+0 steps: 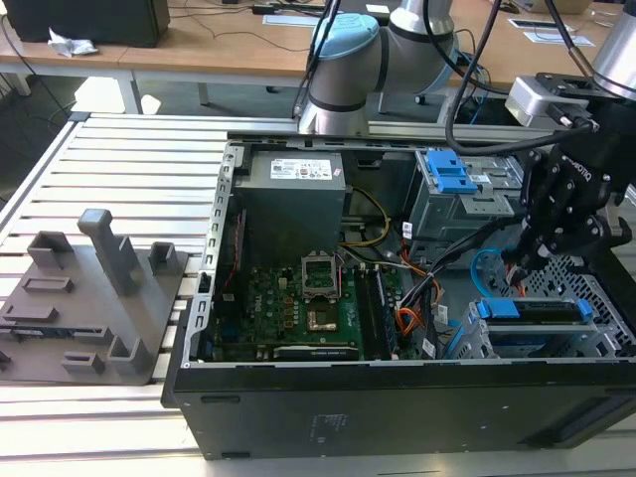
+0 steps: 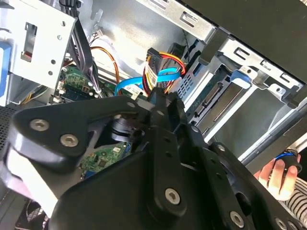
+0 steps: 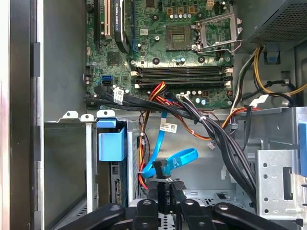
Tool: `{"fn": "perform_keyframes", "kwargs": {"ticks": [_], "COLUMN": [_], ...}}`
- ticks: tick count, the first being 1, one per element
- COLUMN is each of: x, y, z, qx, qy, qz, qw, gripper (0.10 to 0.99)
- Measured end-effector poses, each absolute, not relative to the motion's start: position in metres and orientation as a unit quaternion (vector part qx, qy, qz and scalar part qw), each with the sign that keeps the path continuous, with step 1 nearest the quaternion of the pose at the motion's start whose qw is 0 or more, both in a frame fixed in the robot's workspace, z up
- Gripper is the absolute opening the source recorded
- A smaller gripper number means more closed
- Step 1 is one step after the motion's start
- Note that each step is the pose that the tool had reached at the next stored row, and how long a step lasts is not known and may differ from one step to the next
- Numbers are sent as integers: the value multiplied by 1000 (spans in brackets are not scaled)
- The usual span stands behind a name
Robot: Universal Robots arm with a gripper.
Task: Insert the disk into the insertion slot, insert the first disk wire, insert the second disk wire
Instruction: 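Insert the first disk wire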
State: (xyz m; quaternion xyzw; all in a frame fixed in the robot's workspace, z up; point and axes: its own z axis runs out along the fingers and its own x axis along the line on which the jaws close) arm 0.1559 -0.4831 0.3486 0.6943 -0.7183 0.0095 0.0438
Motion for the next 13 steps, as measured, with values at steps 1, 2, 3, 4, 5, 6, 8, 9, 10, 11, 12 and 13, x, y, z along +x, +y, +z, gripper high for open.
{"fn": "perform_keyframes", "kwargs": {"ticks": [1,2,3,4,5,6,8,9,10,11,12,13], "x": [156,156,156,156,156,156,156,156,156,156,156,156], "y": [-483,-483,-483,-483,-483,-483,-489,-495,-502,-509,-513,-517], "z": [349,349,349,349,349,349,349,348,348,348,348,348], "qx": [694,694,694,694,694,694,694,694,694,694,694,694], "qy": [-718,-718,-718,-718,-718,-718,-718,-718,-718,-718,-718,-718], "qz": [10,10,10,10,10,11,10,11,10,10,10,11], "qw": [44,44,44,45,45,45,45,45,45,45,45,45], "gripper": [188,188,188,188,188,188,188,188,188,188,188,188]}}
